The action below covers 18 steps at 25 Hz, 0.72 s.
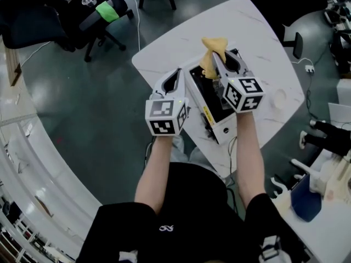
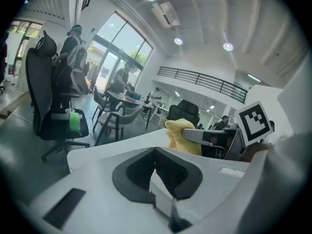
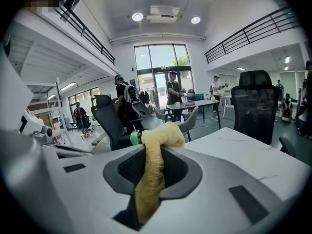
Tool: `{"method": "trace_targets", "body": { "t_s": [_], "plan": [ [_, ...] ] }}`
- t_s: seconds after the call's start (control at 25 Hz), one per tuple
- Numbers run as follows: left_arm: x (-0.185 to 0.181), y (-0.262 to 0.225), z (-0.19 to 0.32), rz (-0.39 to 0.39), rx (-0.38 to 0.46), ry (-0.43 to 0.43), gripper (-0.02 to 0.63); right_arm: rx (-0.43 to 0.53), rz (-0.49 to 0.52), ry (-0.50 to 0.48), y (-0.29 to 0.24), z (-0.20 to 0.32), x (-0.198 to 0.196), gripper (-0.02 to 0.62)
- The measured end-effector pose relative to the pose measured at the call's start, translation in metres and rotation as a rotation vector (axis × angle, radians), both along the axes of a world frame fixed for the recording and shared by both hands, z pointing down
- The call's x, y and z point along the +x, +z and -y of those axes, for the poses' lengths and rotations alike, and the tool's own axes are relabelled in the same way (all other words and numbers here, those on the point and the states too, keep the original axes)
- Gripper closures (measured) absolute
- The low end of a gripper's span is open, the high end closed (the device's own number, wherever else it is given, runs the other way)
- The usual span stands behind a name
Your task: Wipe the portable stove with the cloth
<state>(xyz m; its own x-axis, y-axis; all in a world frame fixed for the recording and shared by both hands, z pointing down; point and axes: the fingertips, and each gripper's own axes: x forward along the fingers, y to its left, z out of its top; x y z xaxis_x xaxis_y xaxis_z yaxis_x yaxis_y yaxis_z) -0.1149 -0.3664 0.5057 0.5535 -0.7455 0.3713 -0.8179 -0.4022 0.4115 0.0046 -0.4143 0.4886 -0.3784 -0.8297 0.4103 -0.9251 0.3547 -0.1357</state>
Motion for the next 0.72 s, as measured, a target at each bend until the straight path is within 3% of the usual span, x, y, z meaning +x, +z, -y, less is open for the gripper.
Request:
{"method": "trace_targets", "body": {
  "t_s": [0.32, 0.72],
  "plan": [
    [0.018, 0.003, 0.003, -0.009, -0.007, 0.031, 0.612, -0.058, -0.288, -0.085, 0.033, -0.002, 0.020, 0.535],
    [0.044, -0.007, 0.007, -0.019, 0.006, 0.061, 0.612, -0.063, -0.314, 0.014, 0.033, 0.016, 0.074, 0.535]
  ]
}}
